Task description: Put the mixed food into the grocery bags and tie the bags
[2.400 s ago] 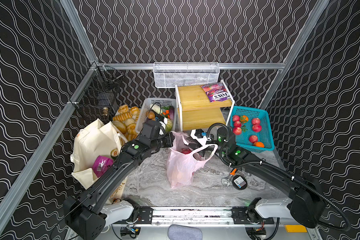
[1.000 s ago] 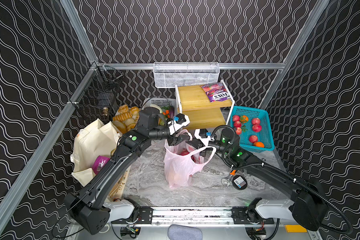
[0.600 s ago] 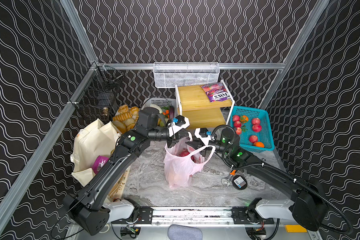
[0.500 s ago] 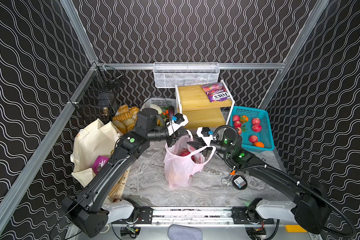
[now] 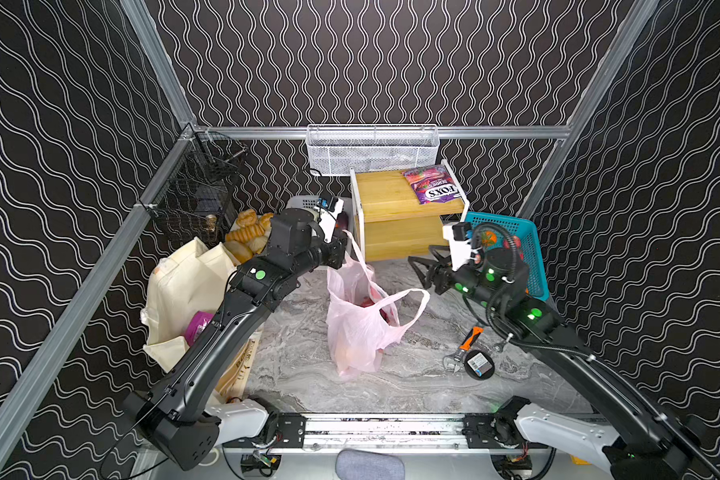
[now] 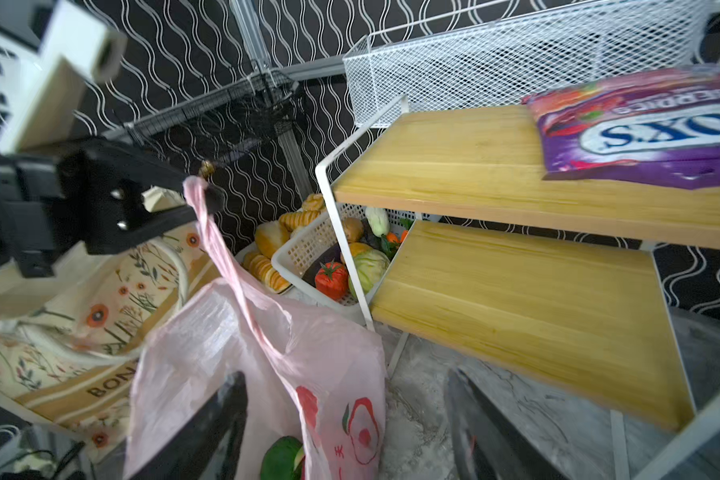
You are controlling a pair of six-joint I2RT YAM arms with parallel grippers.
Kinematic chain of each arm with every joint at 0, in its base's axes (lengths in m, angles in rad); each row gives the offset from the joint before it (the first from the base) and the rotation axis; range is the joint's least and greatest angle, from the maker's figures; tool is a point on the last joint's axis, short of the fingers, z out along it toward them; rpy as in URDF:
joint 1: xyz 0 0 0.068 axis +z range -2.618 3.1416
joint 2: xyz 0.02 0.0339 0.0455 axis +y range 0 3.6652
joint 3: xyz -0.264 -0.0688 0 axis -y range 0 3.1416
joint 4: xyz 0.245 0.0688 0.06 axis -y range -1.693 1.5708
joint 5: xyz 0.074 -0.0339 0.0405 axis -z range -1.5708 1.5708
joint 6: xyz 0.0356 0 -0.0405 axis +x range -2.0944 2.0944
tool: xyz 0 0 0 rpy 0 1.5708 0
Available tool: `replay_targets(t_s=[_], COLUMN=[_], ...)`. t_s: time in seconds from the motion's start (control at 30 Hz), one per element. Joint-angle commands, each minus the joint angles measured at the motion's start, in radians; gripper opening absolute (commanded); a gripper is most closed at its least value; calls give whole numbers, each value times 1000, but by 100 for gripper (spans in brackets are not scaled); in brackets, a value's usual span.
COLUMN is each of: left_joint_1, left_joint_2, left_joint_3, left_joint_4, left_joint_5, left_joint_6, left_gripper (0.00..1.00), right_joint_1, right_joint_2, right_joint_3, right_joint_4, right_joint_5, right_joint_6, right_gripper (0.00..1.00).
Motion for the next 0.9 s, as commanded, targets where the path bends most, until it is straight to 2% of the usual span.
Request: replay_targets(t_s=[0.0, 0.03, 0.13, 0.17, 0.23, 0.37, 0.4, 0.43, 0.5, 0.53, 0.6, 0.73, 0.87], left_joint_1=[7, 9, 11, 11, 12, 11, 12, 12, 12, 12, 11, 11, 8], left_joint_2=[1, 1, 5, 5, 7, 7, 5, 4, -3, -10, -28, -65, -158], left_joint_3=[12, 11, 15, 14, 10, 6, 6, 8, 15, 24, 31, 77, 59], left_joint_4=[-16, -12, -8, -6, 1, 4, 5, 2, -11, -25, -52, -162, -209], left_joint_5=[-57, -48, -31, -24, -6, 13, 17, 22, 20, 13, -7, -12, -1], left_joint_6=[-78, -80, -84, -81, -77, -86, -92, -96, -102, -103, -111, -169, -244], left_gripper=[0, 0, 0, 0, 0, 0, 0, 0, 0, 0, 0, 0, 0], right_joint_1=[2, 1, -1, 0, 1, 1, 1, 2, 1, 1, 0, -1, -17], right_joint_2=[-88, -124, -189, -194, -193, -118, -91, -67, -37, -36, -53, -100, -111], right_joint_3=[-27, -48, -109, -126, -160, -140, -119, -98, -38, -24, -32, -39, -5], right_joint_4=[-88, -73, -67, -70, -89, -129, -127, -120, -121, -114, -64, -44, -52], right_joint_5=[-16, -49, -263, -297, -319, -277, -288, -298, -282, -267, -240, -83, -9], right_joint_6=[142, 142, 62, 48, 29, 13, 5, 0, 12, 15, 4, -57, -116], right_gripper=[77, 77, 78, 77, 77, 76, 72, 61, 29, 20, 8, 5, 5])
